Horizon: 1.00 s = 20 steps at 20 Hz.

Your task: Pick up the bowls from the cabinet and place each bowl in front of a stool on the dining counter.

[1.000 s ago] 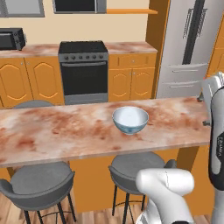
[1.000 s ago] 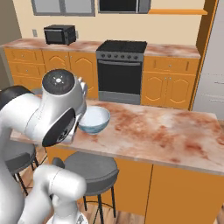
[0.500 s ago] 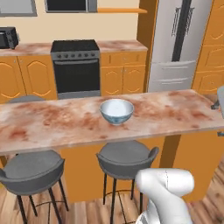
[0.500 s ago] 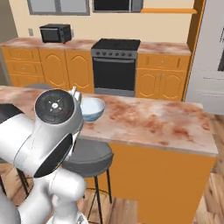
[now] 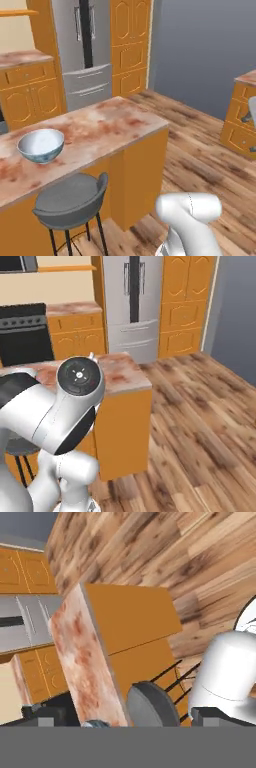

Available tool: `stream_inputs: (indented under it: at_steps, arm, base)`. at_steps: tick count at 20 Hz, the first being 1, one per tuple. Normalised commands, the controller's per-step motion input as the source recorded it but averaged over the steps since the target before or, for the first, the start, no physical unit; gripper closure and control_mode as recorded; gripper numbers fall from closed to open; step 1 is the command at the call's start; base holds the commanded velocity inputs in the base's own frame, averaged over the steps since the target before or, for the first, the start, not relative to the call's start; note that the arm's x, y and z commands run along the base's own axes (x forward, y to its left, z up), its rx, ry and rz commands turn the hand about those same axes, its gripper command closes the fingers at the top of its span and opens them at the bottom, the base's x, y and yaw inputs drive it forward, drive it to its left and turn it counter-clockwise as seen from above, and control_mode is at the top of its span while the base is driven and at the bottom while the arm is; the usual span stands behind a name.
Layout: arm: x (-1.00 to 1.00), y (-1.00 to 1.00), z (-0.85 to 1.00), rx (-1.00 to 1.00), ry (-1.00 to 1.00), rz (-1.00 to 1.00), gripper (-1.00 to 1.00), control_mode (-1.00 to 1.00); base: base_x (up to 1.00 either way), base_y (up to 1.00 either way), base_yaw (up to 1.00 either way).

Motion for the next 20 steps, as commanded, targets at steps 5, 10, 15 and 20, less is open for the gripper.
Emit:
stream_inputs:
  at_steps: [5,10,15,20]
  arm:
    - [0.0,0.0,0.0,0.0,0.0,0.0,-1.0,1.0]
    - [0.0,0.0,0.0,0.0,0.0,0.0,-1.0,1.0]
    - [0.0,0.0,0.0,0.0,0.0,0.0,-1.0,1.0]
    - [0.0,0.0,0.0,0.0,0.0,0.0,-1.0,1.0]
  base:
    - [0.0,0.0,-1.0]
    - [0.0,0.0,-1.0]
    - [0.0,0.0,-1.0]
    - [0.15,0.0,-0.89]
